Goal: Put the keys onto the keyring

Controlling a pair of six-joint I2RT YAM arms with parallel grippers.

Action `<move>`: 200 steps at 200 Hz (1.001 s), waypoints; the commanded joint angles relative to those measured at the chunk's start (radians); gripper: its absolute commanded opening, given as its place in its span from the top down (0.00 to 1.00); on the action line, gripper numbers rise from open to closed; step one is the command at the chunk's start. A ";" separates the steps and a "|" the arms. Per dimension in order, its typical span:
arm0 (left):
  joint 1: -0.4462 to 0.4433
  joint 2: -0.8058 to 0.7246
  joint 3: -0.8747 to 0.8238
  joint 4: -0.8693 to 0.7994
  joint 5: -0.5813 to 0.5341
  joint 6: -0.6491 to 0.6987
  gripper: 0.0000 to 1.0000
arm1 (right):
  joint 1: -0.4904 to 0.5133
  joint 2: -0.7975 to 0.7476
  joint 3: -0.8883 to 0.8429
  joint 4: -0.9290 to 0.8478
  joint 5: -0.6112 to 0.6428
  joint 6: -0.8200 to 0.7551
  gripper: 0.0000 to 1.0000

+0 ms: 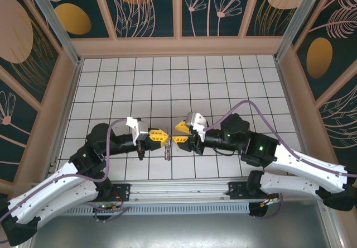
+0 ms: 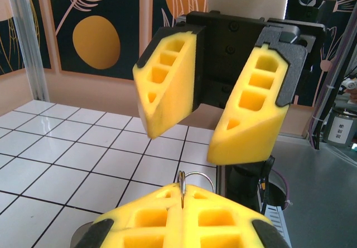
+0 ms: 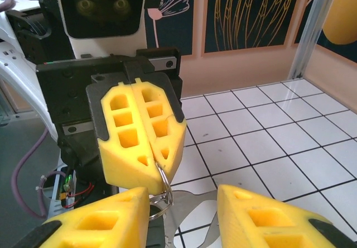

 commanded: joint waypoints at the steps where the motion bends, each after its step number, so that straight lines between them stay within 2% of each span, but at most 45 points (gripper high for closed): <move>1: -0.001 -0.011 0.008 0.018 0.008 0.021 1.00 | -0.006 0.027 0.036 0.025 -0.004 0.011 0.65; 91: -0.002 -0.025 0.010 0.023 -0.007 0.026 1.00 | -0.031 0.045 0.040 -0.023 -0.063 0.019 0.85; 173: -0.002 -0.023 0.019 0.020 -0.013 0.029 1.00 | -0.039 0.074 0.039 -0.054 -0.127 0.006 0.88; 200: -0.001 -0.023 0.023 0.015 -0.013 0.030 1.00 | -0.044 0.065 0.027 -0.057 -0.130 0.007 0.93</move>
